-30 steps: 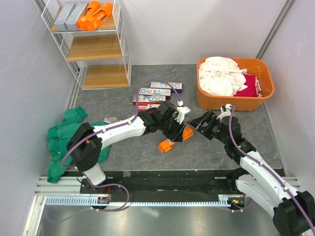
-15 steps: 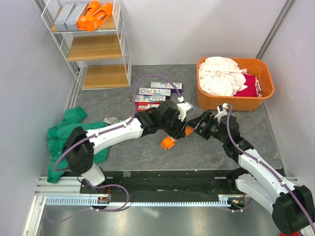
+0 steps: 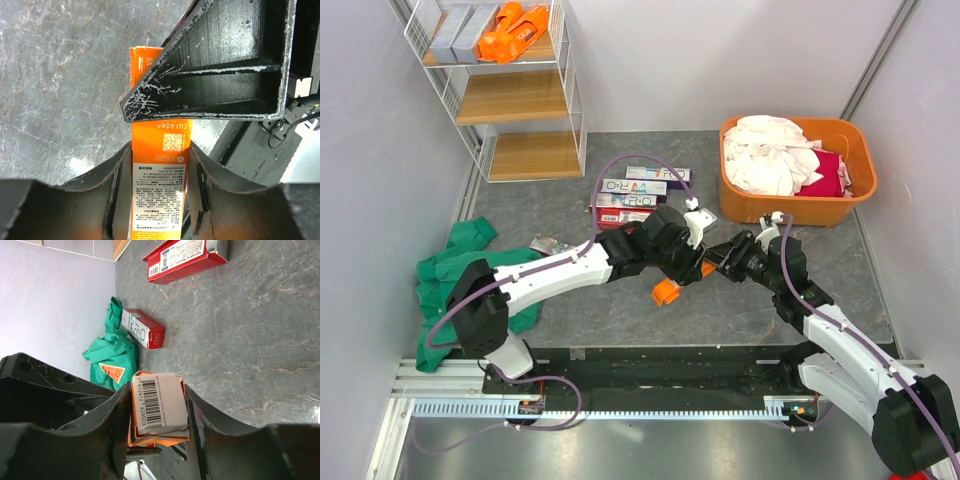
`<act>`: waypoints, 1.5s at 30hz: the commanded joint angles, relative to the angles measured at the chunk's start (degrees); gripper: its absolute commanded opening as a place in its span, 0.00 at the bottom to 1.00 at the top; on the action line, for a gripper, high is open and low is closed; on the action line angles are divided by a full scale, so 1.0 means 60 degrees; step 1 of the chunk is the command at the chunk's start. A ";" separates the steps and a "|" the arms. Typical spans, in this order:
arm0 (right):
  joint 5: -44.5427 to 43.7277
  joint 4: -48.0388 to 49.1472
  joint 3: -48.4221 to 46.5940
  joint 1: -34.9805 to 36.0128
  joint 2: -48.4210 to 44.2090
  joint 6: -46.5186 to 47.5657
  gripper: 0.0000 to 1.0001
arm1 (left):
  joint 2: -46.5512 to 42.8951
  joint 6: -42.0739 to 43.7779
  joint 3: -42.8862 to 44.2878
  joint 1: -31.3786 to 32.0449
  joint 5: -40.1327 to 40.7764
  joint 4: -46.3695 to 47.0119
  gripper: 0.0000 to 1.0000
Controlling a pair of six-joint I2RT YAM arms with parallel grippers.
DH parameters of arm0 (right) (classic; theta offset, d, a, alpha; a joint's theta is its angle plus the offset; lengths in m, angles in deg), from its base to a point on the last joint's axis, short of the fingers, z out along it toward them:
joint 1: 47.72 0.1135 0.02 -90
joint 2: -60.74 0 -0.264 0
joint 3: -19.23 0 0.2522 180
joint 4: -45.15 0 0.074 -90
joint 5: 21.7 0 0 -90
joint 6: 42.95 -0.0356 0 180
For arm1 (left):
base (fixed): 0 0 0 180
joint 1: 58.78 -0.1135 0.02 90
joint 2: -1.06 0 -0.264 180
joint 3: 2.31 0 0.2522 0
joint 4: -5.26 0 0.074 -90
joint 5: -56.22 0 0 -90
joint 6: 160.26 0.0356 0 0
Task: Place and organize the toothpastes onto the shelf
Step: Pick up the toothpaste from the center of the board.
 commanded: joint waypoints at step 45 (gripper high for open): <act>-0.1968 0.0389 -0.1387 0.0017 -0.2404 0.0266 0.15 | -0.3354 -1.1438 -0.7227 -0.5675 -0.5568 1.2463 1.00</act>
